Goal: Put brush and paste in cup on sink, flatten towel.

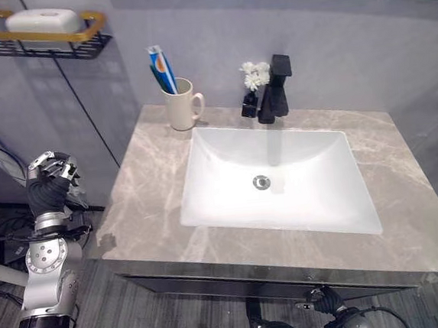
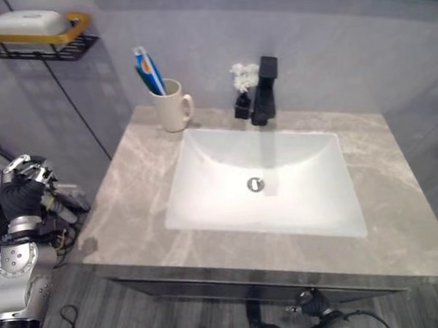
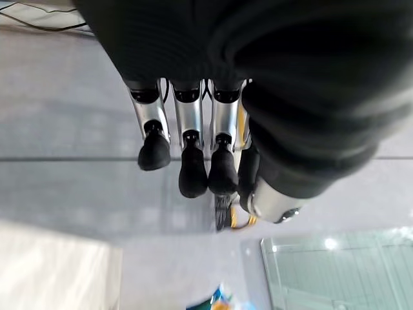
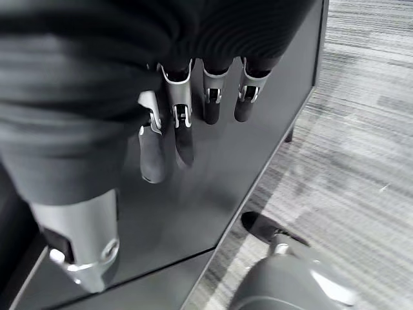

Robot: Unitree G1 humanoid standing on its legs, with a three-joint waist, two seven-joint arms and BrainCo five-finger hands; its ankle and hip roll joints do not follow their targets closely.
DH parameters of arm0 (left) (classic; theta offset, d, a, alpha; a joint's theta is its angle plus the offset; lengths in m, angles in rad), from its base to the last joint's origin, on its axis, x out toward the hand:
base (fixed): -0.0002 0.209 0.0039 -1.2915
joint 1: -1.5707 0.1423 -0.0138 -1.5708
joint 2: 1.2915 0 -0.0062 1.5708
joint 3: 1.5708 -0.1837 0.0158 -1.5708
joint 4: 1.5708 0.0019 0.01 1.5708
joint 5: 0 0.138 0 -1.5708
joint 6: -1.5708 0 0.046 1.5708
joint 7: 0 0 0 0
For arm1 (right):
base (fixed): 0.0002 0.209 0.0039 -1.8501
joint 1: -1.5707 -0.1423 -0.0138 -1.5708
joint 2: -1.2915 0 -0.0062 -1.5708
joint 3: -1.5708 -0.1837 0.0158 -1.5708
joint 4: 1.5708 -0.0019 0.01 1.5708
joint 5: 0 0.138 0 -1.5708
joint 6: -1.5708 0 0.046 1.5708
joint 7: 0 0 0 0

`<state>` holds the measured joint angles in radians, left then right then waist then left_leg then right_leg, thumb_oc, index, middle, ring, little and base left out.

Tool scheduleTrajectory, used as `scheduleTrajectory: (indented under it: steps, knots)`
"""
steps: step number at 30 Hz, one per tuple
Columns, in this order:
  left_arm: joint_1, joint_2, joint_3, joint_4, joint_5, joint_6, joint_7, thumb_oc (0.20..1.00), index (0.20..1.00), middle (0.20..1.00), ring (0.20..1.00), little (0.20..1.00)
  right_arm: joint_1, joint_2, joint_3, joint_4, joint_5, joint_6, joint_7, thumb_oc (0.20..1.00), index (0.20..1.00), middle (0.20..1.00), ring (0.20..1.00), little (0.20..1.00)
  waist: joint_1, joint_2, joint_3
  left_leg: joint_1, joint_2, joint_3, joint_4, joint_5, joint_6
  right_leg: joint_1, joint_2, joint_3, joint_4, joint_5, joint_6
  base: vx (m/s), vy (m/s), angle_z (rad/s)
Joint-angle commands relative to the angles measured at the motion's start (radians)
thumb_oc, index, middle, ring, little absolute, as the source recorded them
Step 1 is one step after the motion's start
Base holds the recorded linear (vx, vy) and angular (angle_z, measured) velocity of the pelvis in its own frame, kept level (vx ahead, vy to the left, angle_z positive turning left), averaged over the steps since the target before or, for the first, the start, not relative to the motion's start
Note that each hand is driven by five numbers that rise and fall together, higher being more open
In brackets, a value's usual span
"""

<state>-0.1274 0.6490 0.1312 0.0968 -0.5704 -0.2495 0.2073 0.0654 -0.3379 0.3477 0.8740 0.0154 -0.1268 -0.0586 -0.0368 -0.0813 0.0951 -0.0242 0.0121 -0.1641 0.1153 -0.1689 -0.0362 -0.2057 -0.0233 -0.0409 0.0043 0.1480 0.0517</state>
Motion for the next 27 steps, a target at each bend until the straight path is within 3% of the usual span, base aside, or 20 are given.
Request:
scheduleTrajectory:
  steps: [1, 7, 14, 27]
  knots:
    - [-0.069, 0.078, -0.005, -0.048, -0.001, -0.050, -0.002, 0.200, 0.200, 0.200, 0.200, 0.200, -0.069, -0.033, -0.016, -0.049, -0.018, -0.035, -0.022, 1.000, 1.000, 1.000, 1.000, 1.000, -0.018, -0.003, -0.029, 0.039, -0.053, 0.011, -0.012, -0.023, 0.058, -0.070, -0.070, 0.036, 0.057, -0.010, 0.113, 0.05, -0.037, 0.10]
    - [-0.078, 0.095, 0.000, 0.017, -0.032, -0.041, -0.007, 0.200, 0.200, 0.200, 0.200, 0.200, -0.050, -0.016, -0.005, -0.024, -0.041, -0.029, -0.021, 1.000, 1.000, 1.000, 1.000, 1.000, -0.030, 0.006, -0.040, 0.067, -0.045, 0.027, -0.033, -0.029, 0.054, -0.068, -0.072, 0.034, 0.067, -0.014, 0.115, 0.06, 0.004, 0.07]
    - [-0.122, 0.173, -0.006, 0.126, -0.039, -0.023, -0.011, 0.200, 0.200, 0.200, 0.200, 0.200, -0.015, -0.021, -0.005, -0.017, -0.052, -0.022, -0.019, 1.000, 1.000, 1.000, 1.000, 1.000, -0.046, 0.017, -0.022, 0.059, -0.045, 0.047, -0.036, -0.027, 0.054, -0.094, -0.066, 0.054, 0.058, 0.000, 0.117, -0.01, 0.011, -0.10]
    - [-0.428, 0.274, -0.193, 0.348, -0.056, -0.009, 0.022, 0.200, 0.200, 0.200, 0.200, 0.200, -0.024, -0.057, 0.023, -0.080, -0.009, -0.033, -0.031, 1.000, 1.000, 1.000, 1.000, 1.000, -0.084, 0.017, 0.066, -0.042, -0.039, 0.073, -0.028, -0.001, 0.042, -0.185, -0.046, 0.081, 0.033, 0.029, 0.104, -0.04, -0.019, -0.08]
